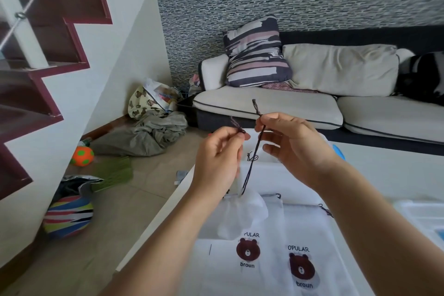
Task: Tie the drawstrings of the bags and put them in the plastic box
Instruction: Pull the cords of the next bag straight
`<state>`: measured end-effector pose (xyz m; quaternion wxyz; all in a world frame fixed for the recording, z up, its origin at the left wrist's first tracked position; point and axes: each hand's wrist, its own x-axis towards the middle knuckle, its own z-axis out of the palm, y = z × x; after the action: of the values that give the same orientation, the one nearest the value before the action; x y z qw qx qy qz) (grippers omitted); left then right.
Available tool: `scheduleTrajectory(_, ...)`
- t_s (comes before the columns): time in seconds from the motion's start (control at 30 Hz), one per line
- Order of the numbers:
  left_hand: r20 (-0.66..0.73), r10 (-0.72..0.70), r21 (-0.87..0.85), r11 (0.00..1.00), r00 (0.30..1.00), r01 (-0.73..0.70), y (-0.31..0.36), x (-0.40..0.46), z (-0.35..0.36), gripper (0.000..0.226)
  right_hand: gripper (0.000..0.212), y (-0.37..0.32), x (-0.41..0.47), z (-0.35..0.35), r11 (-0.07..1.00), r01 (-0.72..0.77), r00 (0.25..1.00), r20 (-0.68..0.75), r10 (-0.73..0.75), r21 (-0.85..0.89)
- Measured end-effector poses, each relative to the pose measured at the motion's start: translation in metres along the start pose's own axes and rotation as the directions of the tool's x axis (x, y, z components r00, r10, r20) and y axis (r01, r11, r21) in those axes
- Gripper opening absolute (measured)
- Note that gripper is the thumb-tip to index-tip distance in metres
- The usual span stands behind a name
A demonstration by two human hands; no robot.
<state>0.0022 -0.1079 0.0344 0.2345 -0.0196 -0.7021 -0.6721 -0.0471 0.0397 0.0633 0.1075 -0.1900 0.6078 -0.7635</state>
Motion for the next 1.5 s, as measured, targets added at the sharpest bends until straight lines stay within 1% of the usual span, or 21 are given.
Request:
scheduleTrajectory(0.07,0.015,0.001,-0.051,0.999,1.0,0.0,0.003,-0.001,0.001,0.023,0.015,-0.003,-0.001,0.001,0.999,0.037,0.999,0.013,-0.037,-0.019)
scheduleTrajectory(0.13,0.028,-0.025,-0.069,0.997,0.999,0.027,0.005,-0.002,0.002,0.025,0.011,-0.007,-0.003,0.003,0.994,0.101,0.993,0.058,-0.098,-0.049)
scheduleTrajectory(0.2,0.068,-0.054,-0.072,0.996,0.996,0.059,0.006,-0.002,0.003,0.033,0.009,-0.011,-0.005,0.006,0.98,0.167,0.981,0.113,-0.154,-0.111)
scheduleTrajectory(0.27,0.13,-0.054,-0.057,0.996,0.99,0.062,0.007,-0.002,0.002,0.038,0.013,-0.012,-0.007,0.009,0.969,0.171,0.978,0.146,-0.146,-0.179)
scheduleTrajectory(0.33,0.167,-0.041,-0.051,0.997,0.985,0.051,0.009,-0.004,0.002,0.037,0.019,-0.01,-0.006,0.009,0.973,0.122,0.986,0.134,-0.097,-0.198)
scheduleTrajectory(0.43,0.153,-0.02,-0.075,0.997,0.988,0.032,0.007,-0.007,0.002,0.029,0.011,-0.006,-0.005,0.007,0.992,0.079,0.996,0.045,-0.075,-0.098)
scheduleTrajectory(0.53,0.119,-0.03,-0.082,0.996,0.992,0.04,0.005,-0.005,-0.001,0.024,0.009,-0.004,-0.002,0.006,0.993,0.116,0.991,-0.058,-0.117,-0.021)
scheduleTrajectory(0.6,0.139,-0.064,-0.071,0.995,0.988,0.074,0.003,-0.005,-0.003,0.024,0.01,-0.005,0.0,0.004,0.988,0.153,0.981,-0.124,-0.15,0.018)
scheduleTrajectory(0.67,0.184,-0.12,-0.06,0.989,0.975,0.133,0.002,-0.005,-0.004,0.03,0.013,-0.006,0.001,0.001,0.986,0.164,0.976,-0.154,-0.156,0.038)
scheduleTrajectory(0.73,0.23,-0.166,-0.053,0.982,0.959,0.182,0.002,-0.005,-0.004,0.041,0.012,-0.007,0.0,0.001,0.987,0.157,0.978,-0.139,-0.152,0.02)
scheduleTrajectory(0.8,0.243,-0.172,-0.017,0.983,0.955,0.181,0.003,-0.005,-0.003,0.042,0.011,-0.007,-0.001,0.004,0.988,0.155,0.979,-0.129,-0.156,-0.02)
scheduleTrajectory(0.9,0.192,-0.11,0.064,0.993,0.975,0.099,0.0,-0.005,0.0,0.029,0.013,-0.008,-0.003,0.01,0.986,0.144,0.978,-0.143,-0.155,-0.086)
scheduleTrajectory(1.0,0.107,-0.025,0.062,0.998,0.994,0.018,0.0,-0.006,0.002,0.019,0.016,-0.01,-0.004,0.013,0.982,0.124,0.979,-0.145,-0.144,-0.141)
scheduleTrajectory(1.03,0.119,-0.027,0.033,0.999,0.993,0.024,0.002,-0.005,0.002,0.018,0.016,-0.01,-0.005,0.014,0.979,0.126,0.979,-0.138,-0.148,-0.158)
scheduleTrajectory(1.1,0.187,-0.091,-0.032,0.995,0.978,0.099,0.006,-0.006,0.002,0.016,0.014,-0.01,-0.006,0.017,0.968,0.148,0.976,-0.125,-0.176,-0.205)
scheduleTrajectory(1.17,0.227,-0.141,-0.029,0.988,0.964,0.151,0.009,-0.006,0.003,0.009,0.008,-0.009,-0.008,0.021,0.953,0.164,0.974,-0.109,-0.197,-0.256)
scheduleTrajectory(1.23,0.221,-0.144,0.021,0.99,0.965,0.143,0.005,-0.006,0.004,0.028,0.006,-0.008,-0.008,0.025,0.946,0.161,0.979,-0.074,-0.188,-0.282)
scheduleTrajectory(1.27,0.206,-0.145,0.022,0.989,0.968,0.144,0.003,-0.006,0.004,0.033,0.008,-0.007,-0.008,0.027,0.947,0.158,0.981,-0.064,-0.182,-0.281)
scheduleTrajectory(1.33,0.186,-0.152,-0.051,0.985,0.971,0.164,0.002,-0.006,0.002,0.032,0.009,-0.005,-0.005,0.025,0.952,0.164,0.976,-0.099,-0.195,-0.257)
scheduleTrajectory(1.43,0.154,-0.19,-0.218,0.951,0.97,0.221,0.006,-0.003,-0.001,0.034,0.01,-0.004,-0.001,0.017,0.955,0.181,0.947,-0.221,-0.234,-0.235)
scheduleTrajectory(1.5,0.097,-0.253,-0.289,0.918,0.963,0.27,0.006,0.001,-0.002,0.035,0.016,-0.005,-0.001,0.014,0.968,0.177,0.955,-0.207,-0.212,-0.176)
